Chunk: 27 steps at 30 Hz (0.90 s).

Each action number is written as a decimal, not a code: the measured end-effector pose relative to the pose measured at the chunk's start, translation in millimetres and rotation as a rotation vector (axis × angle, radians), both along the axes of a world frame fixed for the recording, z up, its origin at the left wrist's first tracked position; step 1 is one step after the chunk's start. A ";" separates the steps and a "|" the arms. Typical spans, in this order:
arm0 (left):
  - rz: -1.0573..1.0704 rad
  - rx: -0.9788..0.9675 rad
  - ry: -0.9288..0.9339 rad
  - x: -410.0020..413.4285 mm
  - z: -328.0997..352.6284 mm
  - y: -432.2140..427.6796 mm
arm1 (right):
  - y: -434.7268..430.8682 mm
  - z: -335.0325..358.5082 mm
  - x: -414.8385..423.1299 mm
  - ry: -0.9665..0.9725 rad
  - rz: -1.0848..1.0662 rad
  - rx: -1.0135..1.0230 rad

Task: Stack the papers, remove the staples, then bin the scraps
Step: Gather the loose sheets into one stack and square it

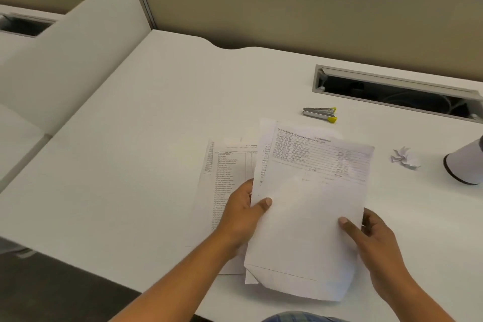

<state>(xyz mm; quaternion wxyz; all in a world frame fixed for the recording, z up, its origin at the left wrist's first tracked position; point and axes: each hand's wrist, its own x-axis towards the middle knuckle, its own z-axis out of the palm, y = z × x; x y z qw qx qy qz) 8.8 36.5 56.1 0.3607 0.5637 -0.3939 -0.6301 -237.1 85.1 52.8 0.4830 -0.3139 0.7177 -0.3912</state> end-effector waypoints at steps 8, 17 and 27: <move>-0.076 -0.030 0.126 -1.2 20.9 8.0 | 11.3 38.7 -10.2 -0.210 0.049 0.032; -0.032 -0.166 -0.640 57.8 -5.4 -43.2 | 28.4 43.8 -12.9 -0.161 -0.076 0.010; -0.424 -0.152 -1.208 89.3 -22.3 -139.3 | 41.8 56.6 -0.7 -0.111 -0.209 -0.038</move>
